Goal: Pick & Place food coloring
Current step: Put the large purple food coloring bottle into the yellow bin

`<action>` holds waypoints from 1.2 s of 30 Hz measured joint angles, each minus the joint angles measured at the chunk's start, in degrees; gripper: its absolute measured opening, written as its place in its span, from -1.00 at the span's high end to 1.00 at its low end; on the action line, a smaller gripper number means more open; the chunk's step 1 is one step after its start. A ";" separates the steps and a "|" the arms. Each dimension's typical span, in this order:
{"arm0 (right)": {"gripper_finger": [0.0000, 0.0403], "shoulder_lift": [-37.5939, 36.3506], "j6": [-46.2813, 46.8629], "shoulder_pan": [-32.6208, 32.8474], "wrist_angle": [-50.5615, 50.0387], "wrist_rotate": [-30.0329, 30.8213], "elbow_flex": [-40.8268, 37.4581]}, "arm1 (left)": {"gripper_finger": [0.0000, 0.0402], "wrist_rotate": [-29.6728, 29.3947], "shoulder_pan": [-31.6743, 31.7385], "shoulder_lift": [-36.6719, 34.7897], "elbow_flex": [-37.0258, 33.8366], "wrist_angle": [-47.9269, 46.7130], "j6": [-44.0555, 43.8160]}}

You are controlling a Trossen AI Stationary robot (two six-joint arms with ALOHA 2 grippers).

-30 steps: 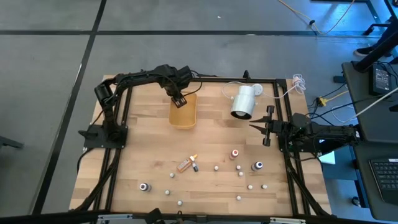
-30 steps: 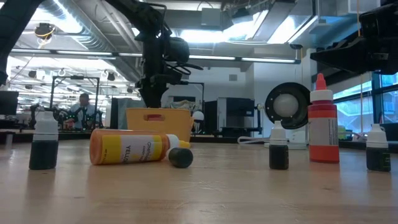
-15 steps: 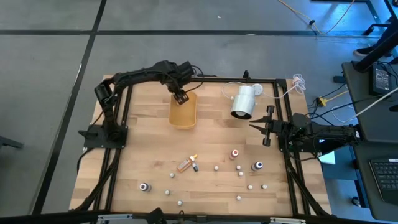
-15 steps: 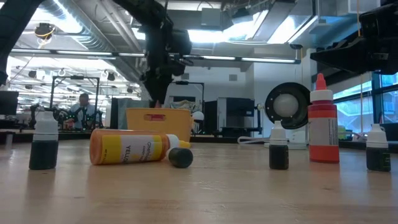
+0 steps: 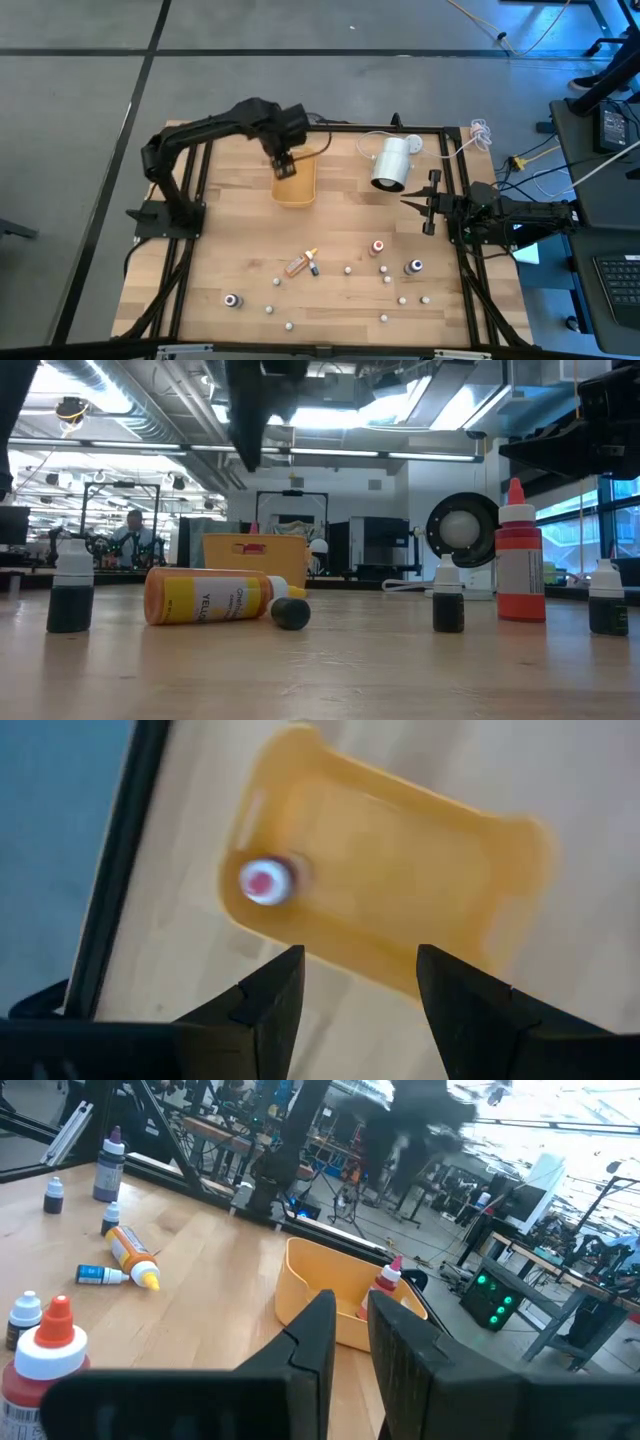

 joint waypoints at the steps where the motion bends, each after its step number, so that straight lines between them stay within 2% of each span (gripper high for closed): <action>1: 0.67 -0.02 0.02 0.00 0.00 0.00 0.00 | 0.07 -0.16 -1.88 -0.99 0.00 -0.79 -0.60; 10: 0.67 0.00 0.36 -0.01 -0.44 -0.09 0.00 | 0.06 -2.69 -19.37 -6.82 -0.02 -1.13 -8.52; 15: 0.67 -0.02 0.39 -0.02 -0.44 -0.12 0.00 | 0.07 -9.65 -28.78 -7.54 -0.02 -1.99 -14.49; 18: 0.67 0.00 0.39 0.00 -0.42 -0.13 0.00 | 0.08 -12.72 -33.82 -7.42 -0.02 -6.64 -22.82; 21: 0.67 0.00 0.40 0.00 -0.42 -0.13 0.00 | 0.07 -12.70 -38.30 -7.00 -0.10 -11.33 -30.35; 29: 0.67 -0.01 0.44 0.00 -0.37 -2.27 0.00 | 0.06 -13.10 -49.40 -7.24 -4.86 -9.45 -35.59; 33: 0.67 0.00 0.44 0.00 -0.13 -2.28 0.00 | 0.06 -13.03 -53.79 -7.15 -8.46 -9.21 -41.65; 36: 0.67 -0.02 0.44 0.00 0.15 -2.60 0.00 | 0.06 -9.85 -56.45 -7.13 -11.18 -7.27 -45.99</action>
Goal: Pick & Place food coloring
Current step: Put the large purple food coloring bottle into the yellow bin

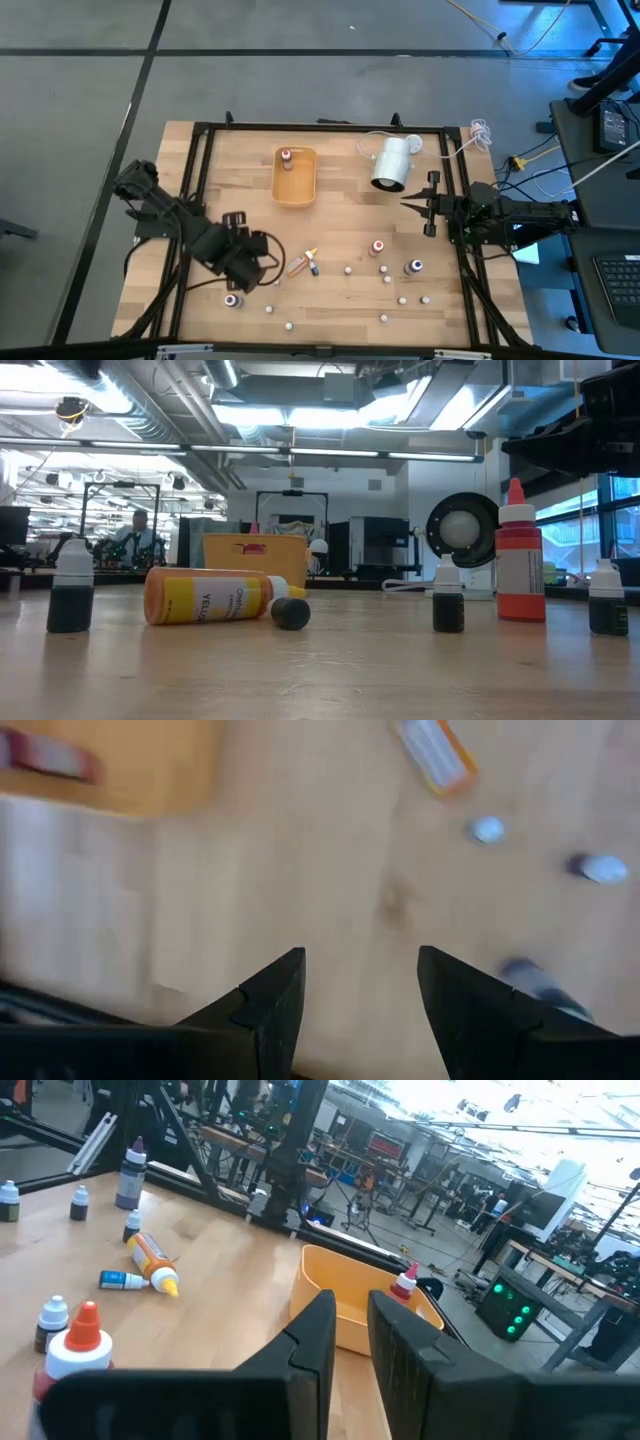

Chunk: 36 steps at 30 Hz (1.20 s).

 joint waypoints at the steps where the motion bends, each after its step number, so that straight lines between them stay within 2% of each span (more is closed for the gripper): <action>1: 0.67 0.00 0.00 -0.02 0.00 0.00 0.00 | 0.06 1.63 -0.85 0.00 -0.70 1.26 -1.01; 5: 0.67 0.01 0.00 0.00 0.00 0.02 0.00 | 0.08 5.67 -3.40 0.00 -3.05 8.93 -3.68; 12: 0.67 0.01 0.00 -0.02 -0.02 0.02 0.00 | 0.06 5.68 -6.81 -0.02 -6.62 16.01 -11.41; 22: 0.67 0.02 0.02 0.00 -0.06 0.00 0.00 | 0.07 5.69 -11.48 0.00 -13.16 22.54 -18.35; 30: 0.67 0.01 0.02 -0.02 -0.13 0.00 0.00 | 0.07 5.57 -15.29 0.01 -14.15 25.06 -18.89; 36: 0.67 0.02 0.02 -0.02 -0.15 0.00 0.00 | 0.07 2.55 -16.94 0.04 -14.15 25.03 -19.37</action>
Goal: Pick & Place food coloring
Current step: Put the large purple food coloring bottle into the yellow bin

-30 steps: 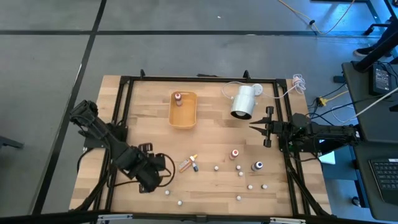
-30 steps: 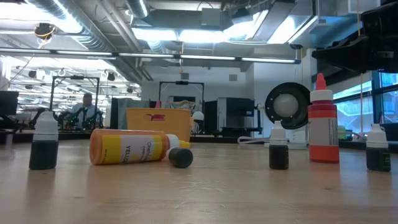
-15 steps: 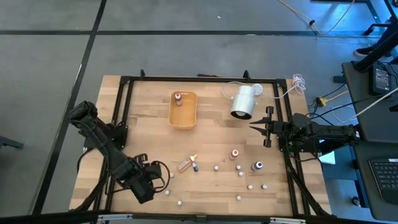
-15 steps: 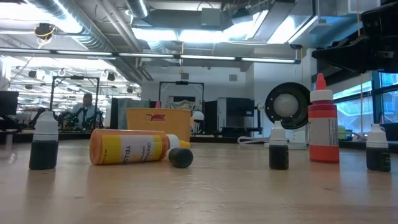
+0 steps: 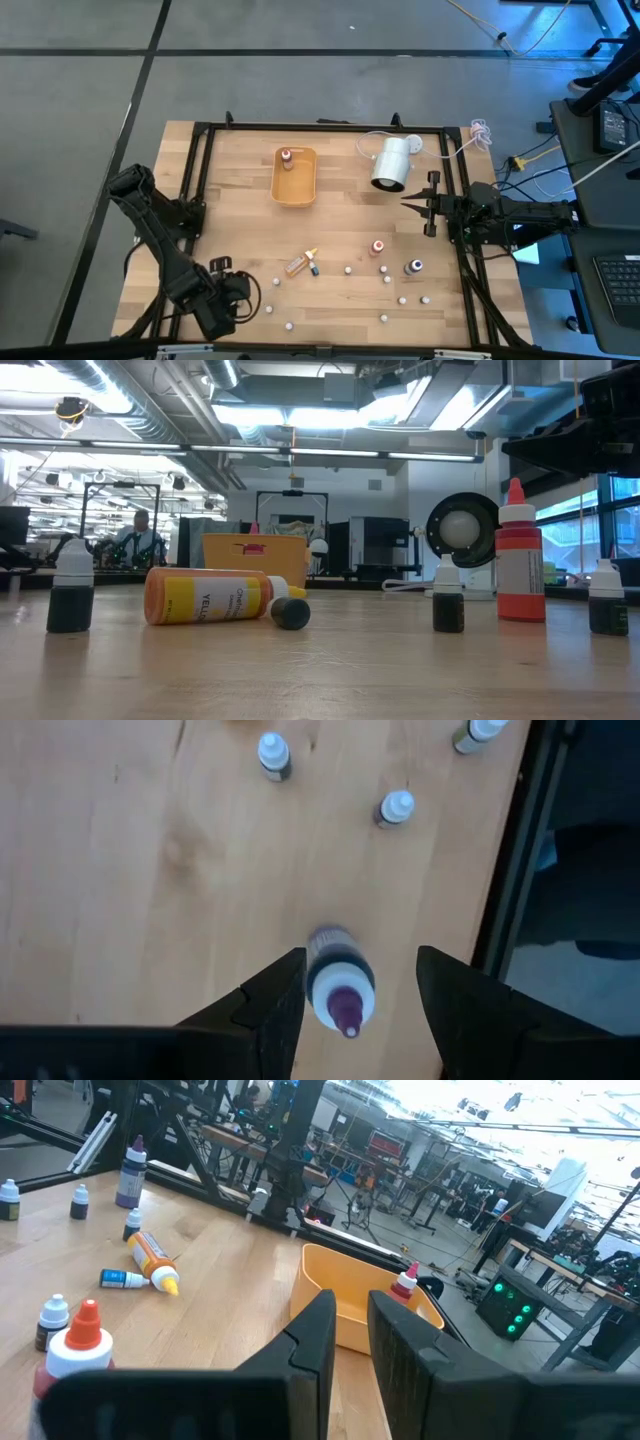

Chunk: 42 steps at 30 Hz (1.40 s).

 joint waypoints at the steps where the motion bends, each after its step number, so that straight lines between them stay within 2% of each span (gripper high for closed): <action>1: 0.67 -0.01 0.00 0.00 0.00 0.00 0.00 | 0.07 -0.23 -0.14 0.00 0.00 0.00 -0.02; 16: 0.67 0.00 0.02 0.01 0.00 -0.02 0.00 | 0.07 -0.30 -0.27 0.68 -0.02 -0.41 -0.04; 25: 0.67 -0.01 0.02 0.01 -0.20 -0.04 0.00 | 0.08 2.93 -0.27 3.72 -0.02 -1.16 -0.02; 42: 0.67 -0.01 0.02 0.02 -0.20 -0.04 0.00 | 0.07 4.18 -1.60 5.22 -0.02 -3.33 0.87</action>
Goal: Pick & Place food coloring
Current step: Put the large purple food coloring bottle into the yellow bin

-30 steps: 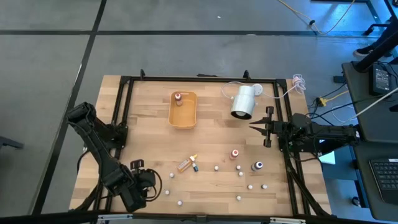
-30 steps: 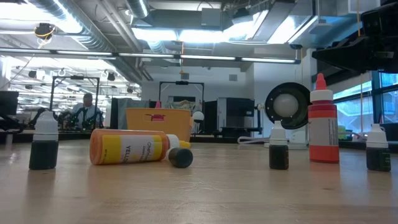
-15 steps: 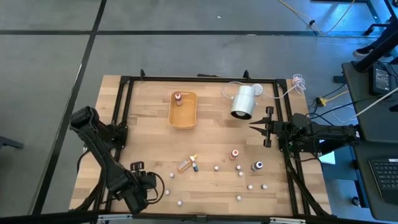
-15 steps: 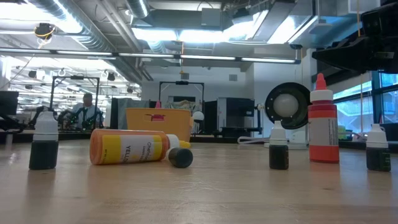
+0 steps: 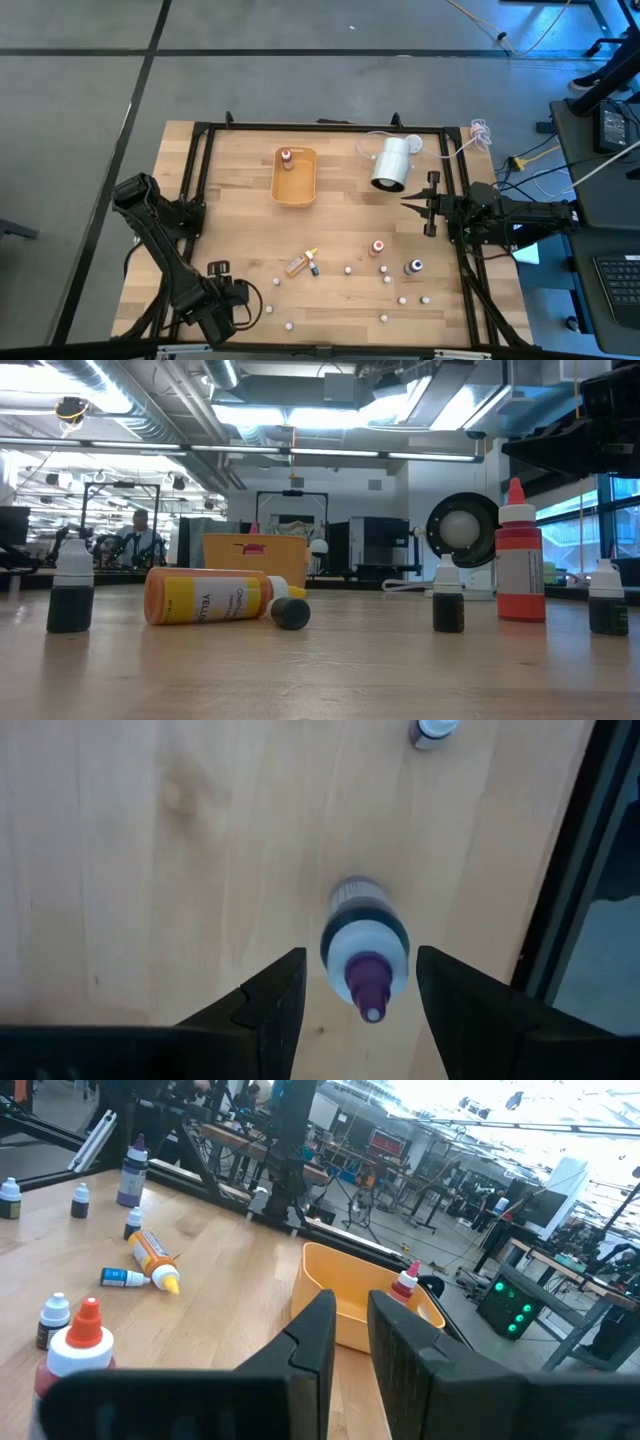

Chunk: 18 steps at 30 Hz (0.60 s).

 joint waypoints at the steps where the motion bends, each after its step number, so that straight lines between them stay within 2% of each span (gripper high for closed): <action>1: 0.67 0.01 0.00 0.00 0.00 0.00 0.00 | 0.07 -0.17 -0.16 0.00 0.00 -0.02 0.00; 18: 0.67 0.02 0.00 0.00 0.00 0.02 0.00 | 0.06 -1.61 -0.81 1.37 0.00 0.05 0.17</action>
